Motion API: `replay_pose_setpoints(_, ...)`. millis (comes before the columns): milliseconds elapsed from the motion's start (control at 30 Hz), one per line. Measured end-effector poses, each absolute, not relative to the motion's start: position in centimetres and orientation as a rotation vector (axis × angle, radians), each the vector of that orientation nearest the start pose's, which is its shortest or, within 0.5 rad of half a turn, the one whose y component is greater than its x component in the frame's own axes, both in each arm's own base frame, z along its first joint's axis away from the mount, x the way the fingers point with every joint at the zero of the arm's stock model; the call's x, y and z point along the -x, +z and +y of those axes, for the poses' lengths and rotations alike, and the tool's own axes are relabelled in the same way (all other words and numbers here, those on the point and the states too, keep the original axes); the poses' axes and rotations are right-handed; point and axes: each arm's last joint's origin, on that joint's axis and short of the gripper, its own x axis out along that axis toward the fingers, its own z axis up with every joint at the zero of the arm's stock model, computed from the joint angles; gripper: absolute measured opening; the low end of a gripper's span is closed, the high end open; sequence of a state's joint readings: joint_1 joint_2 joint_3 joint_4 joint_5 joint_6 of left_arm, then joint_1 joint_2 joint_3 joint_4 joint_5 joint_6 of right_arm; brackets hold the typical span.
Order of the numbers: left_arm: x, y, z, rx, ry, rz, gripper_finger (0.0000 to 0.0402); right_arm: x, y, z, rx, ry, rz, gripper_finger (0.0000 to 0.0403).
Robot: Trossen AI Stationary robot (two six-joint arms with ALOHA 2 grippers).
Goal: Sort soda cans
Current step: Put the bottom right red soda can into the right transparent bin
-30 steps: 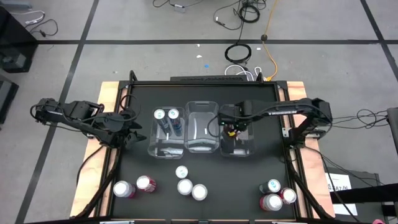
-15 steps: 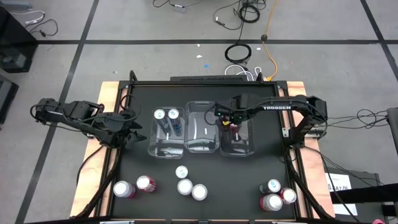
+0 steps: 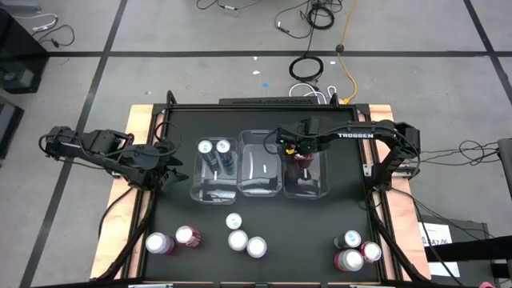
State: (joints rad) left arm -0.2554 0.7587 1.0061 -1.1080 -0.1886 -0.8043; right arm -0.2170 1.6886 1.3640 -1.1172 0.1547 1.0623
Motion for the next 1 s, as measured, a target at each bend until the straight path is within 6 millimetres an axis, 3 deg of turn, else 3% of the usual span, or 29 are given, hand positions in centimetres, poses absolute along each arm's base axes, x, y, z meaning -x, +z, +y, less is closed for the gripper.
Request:
replay_pose_setpoints(367,-11.2,33.0,-2.4,0.566,0.275,0.808,0.0325,-30.8,24.9,-7.4,-0.898,-1.104,1.072,0.0334)
replay_pose_setpoints(800,-11.2,33.0,-2.4,0.566,0.275,0.808,0.0325,-30.8,25.0,-7.4,-0.874,-1.087,1.081,0.0338)
replay_pose_setpoints(1000,-11.2,33.0,-2.4,0.566,0.275,0.808,0.0325,-30.3,26.0,-7.5,-0.836,-1.111,1.018,0.0338)
